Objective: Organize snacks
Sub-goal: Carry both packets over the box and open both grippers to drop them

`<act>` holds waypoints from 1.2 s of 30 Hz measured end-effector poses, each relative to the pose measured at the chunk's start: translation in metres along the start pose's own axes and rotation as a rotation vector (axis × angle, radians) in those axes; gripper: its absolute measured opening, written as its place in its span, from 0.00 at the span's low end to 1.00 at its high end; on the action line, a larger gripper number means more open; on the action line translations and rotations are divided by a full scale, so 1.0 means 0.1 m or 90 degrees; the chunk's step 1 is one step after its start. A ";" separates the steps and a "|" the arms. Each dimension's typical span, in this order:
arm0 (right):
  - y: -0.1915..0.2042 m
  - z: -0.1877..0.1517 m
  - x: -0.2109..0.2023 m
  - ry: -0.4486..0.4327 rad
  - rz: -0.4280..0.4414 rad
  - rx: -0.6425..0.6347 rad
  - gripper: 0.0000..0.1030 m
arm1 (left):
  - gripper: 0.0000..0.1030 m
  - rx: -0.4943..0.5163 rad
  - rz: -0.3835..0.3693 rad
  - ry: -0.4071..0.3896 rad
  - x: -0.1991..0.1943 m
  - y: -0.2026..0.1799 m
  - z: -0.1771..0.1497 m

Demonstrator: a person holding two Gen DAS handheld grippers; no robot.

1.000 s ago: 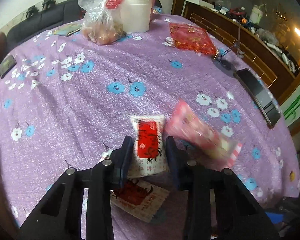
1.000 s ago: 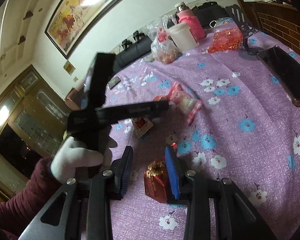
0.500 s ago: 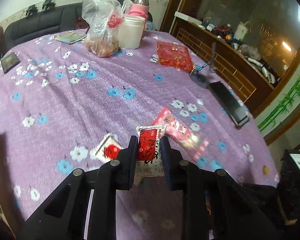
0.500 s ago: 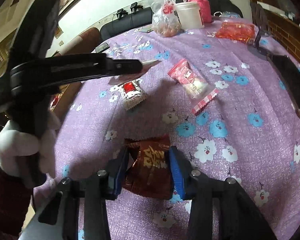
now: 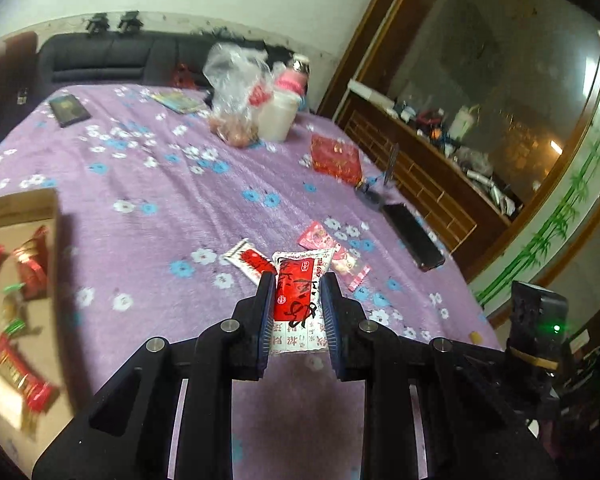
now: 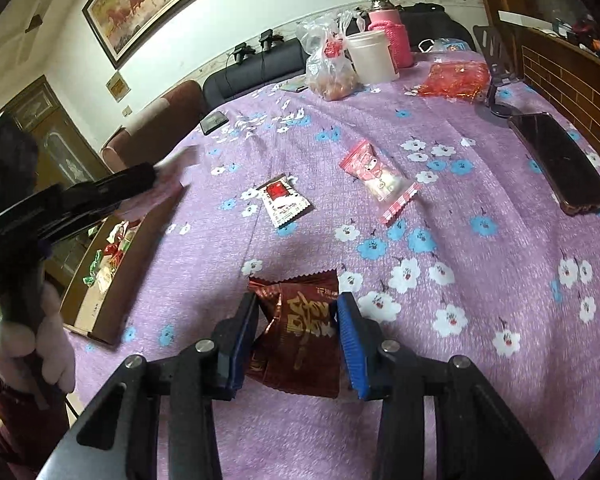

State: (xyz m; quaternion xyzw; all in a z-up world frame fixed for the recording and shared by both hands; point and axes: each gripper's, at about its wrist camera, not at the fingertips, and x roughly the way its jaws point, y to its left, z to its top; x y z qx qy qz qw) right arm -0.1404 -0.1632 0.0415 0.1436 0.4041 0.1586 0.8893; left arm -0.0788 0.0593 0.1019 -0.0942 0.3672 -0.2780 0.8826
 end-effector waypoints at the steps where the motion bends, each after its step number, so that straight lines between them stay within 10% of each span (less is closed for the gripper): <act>1: 0.03 -0.01 -0.03 -0.004 0.000 0.000 0.42 | 0.22 -0.003 0.005 -0.008 -0.08 0.03 -0.01; 19: 0.92 -0.27 -0.47 -0.053 0.037 -0.114 0.42 | 0.22 -0.160 0.128 -0.132 -1.50 0.94 -0.74; 36: 1.57 -0.13 -0.13 -0.039 0.122 -0.195 0.42 | 0.22 -0.201 0.212 -0.142 -1.78 1.32 -1.05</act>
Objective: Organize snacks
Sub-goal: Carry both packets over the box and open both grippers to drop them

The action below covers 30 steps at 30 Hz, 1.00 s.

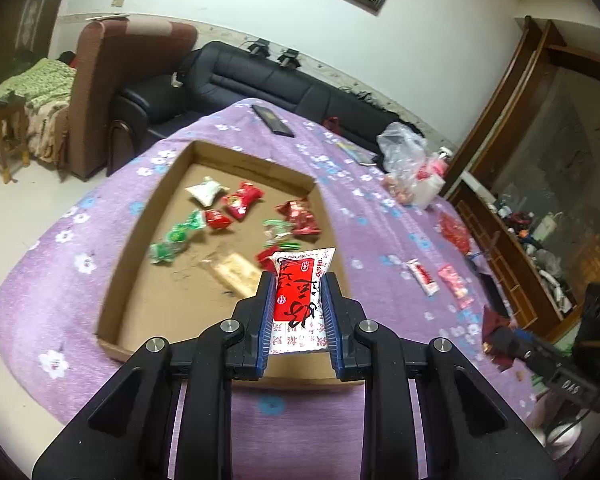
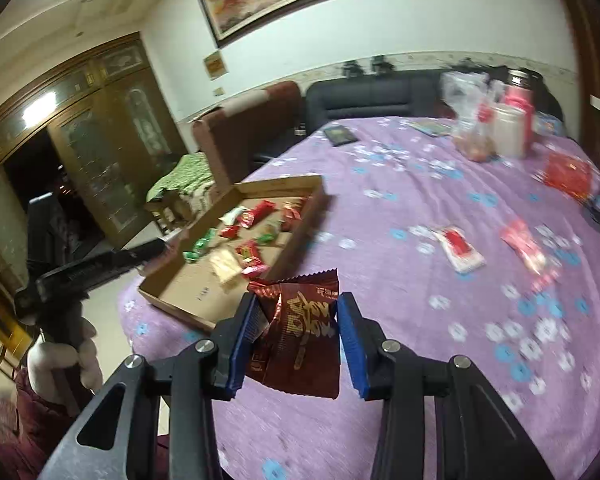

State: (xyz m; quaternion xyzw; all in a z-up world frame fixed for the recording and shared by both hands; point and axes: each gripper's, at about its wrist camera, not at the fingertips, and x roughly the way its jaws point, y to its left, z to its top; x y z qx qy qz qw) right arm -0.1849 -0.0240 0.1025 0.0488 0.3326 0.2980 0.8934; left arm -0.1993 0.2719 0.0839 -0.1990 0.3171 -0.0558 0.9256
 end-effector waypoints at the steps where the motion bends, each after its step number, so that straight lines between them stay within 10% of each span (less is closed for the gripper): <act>1: 0.05 0.03 0.07 0.005 0.006 -0.008 0.42 | 0.22 -0.002 0.005 0.001 0.02 0.03 0.00; 30: 0.75 0.11 1.48 0.111 0.090 -0.088 0.47 | 0.22 -0.033 0.091 0.049 0.31 0.37 0.08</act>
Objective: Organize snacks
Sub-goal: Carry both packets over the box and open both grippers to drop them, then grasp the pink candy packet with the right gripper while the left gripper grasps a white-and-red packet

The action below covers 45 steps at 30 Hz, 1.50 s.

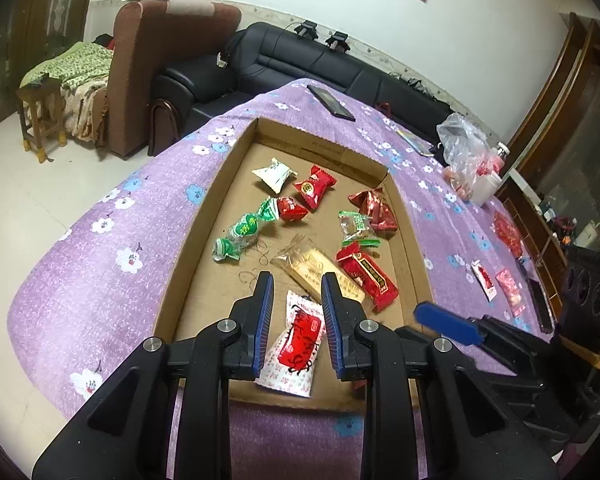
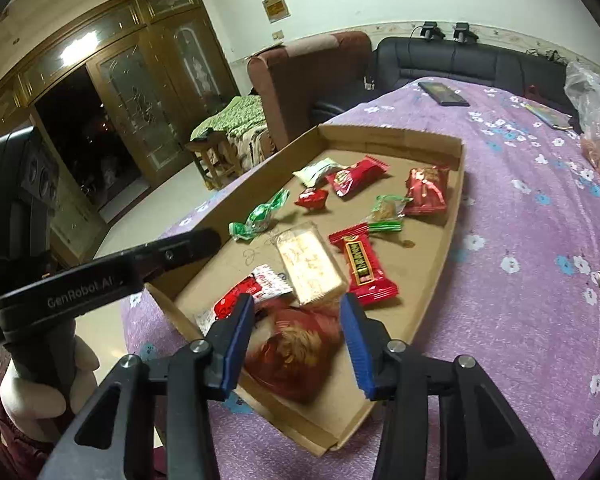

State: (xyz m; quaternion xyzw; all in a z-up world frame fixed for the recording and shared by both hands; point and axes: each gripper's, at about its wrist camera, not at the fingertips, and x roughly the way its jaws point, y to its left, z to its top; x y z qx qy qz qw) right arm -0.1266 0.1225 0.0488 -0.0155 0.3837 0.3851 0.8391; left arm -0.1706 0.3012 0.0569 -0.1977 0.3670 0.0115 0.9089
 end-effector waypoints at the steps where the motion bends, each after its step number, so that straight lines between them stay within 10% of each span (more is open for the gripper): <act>1: -0.01 0.00 -0.03 -0.004 -0.002 0.003 0.47 | 0.22 0.002 -0.001 0.003 0.00 -0.02 -0.01; 32: -0.79 -0.49 -0.99 -0.093 -0.061 0.121 0.54 | 0.22 0.206 0.147 -0.004 -0.06 -1.09 -0.38; 38: -1.14 -0.60 -1.22 -0.104 -0.104 0.155 0.54 | 0.22 0.220 0.103 0.007 -0.04 -1.25 -0.40; 45: -1.84 -0.81 -1.60 -0.105 -0.208 0.226 0.54 | 0.22 0.230 -0.057 0.051 -0.01 -1.61 -0.42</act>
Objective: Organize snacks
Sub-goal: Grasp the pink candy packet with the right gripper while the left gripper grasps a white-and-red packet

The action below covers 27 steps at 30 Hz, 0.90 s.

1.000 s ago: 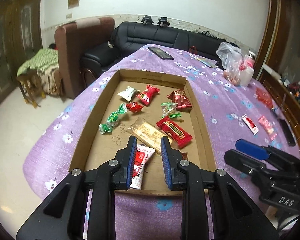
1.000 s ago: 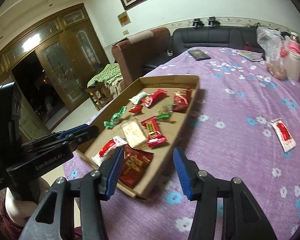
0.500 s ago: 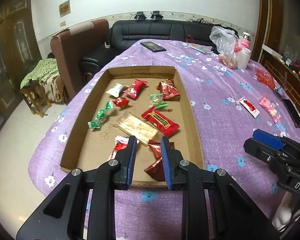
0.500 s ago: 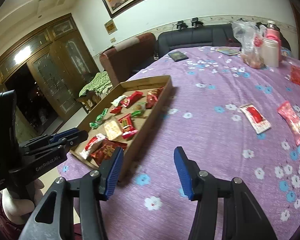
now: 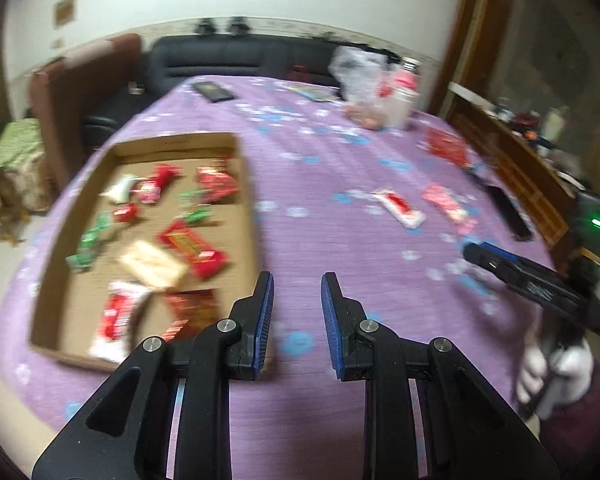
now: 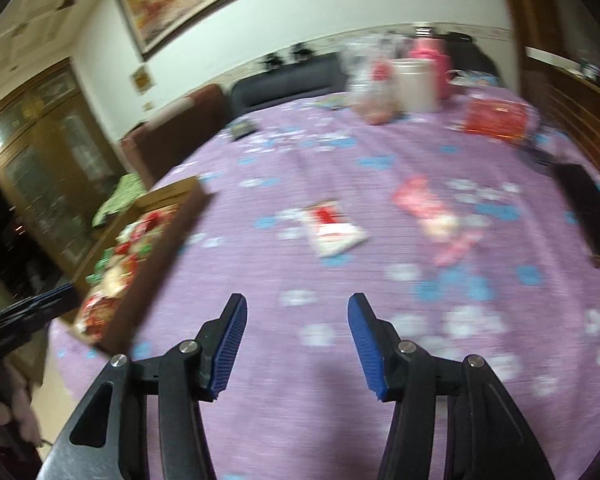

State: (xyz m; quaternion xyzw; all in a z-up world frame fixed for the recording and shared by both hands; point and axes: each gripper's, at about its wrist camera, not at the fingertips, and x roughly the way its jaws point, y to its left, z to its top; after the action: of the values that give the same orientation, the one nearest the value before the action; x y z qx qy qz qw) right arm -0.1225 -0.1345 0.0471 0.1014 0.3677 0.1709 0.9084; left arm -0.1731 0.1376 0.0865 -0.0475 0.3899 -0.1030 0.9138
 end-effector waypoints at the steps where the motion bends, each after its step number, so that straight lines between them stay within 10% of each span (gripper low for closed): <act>1: -0.12 0.02 -0.02 0.000 -0.019 0.010 0.54 | 0.22 0.007 -0.017 0.005 0.03 -0.07 0.01; 9: -0.62 0.40 -0.01 -0.021 -0.084 0.047 0.54 | 0.22 0.021 -0.147 0.085 0.52 -0.56 0.07; 20: -0.66 0.72 0.80 0.047 -0.122 -0.017 0.54 | 0.22 0.007 -0.118 0.171 1.21 -0.71 0.07; 27: -0.75 0.63 0.89 0.061 -0.114 -0.012 0.27 | 0.54 -0.015 -0.164 0.157 1.24 -0.73 0.06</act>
State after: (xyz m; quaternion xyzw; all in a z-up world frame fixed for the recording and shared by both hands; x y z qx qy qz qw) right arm -0.0005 -0.1726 0.0125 0.0514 0.4165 0.0971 0.9025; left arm -0.0965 0.0389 0.0155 -0.0950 0.4911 -0.2195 0.8376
